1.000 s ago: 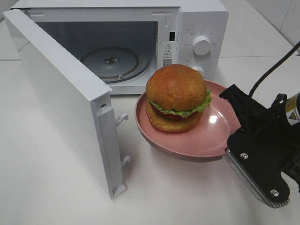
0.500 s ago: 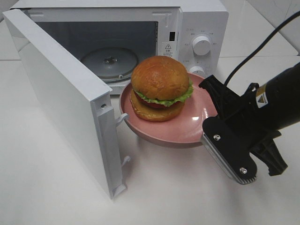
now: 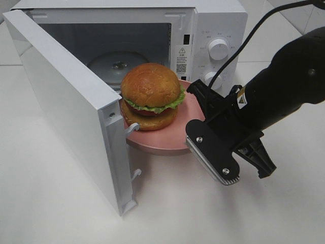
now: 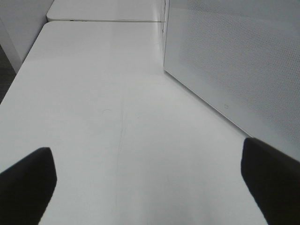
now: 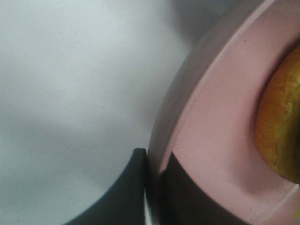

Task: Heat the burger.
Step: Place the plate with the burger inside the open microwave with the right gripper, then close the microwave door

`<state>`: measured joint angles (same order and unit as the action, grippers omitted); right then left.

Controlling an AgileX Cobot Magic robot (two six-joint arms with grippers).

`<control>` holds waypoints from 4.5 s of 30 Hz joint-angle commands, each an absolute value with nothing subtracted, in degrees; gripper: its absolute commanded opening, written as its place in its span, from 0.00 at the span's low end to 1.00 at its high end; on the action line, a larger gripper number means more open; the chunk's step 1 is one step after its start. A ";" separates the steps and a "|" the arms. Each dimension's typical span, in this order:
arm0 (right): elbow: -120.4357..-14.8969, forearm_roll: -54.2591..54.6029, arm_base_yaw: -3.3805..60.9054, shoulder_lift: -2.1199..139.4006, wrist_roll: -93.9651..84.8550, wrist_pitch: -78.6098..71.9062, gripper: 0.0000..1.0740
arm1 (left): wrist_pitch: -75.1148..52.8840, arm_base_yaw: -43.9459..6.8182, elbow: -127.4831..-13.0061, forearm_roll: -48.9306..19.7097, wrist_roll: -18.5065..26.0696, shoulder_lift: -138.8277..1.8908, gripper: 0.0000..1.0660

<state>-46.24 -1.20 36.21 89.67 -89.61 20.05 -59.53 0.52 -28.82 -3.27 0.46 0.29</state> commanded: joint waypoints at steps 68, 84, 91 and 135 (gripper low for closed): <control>-92.59 -6.47 36.38 120.21 -77.81 31.05 0.00 | -59.47 0.52 -28.65 -3.09 0.00 1.43 0.94; -105.42 -9.57 37.01 128.63 -71.91 36.27 0.00 | -59.47 0.52 -28.65 -3.09 0.00 1.43 0.94; -110.12 -10.54 37.01 131.55 -70.07 37.41 0.00 | -59.47 0.52 -28.65 -3.09 0.00 1.43 0.94; -101.64 -5.44 36.96 128.00 -64.17 30.60 0.65 | -59.47 0.52 -28.65 -3.09 0.00 1.43 0.94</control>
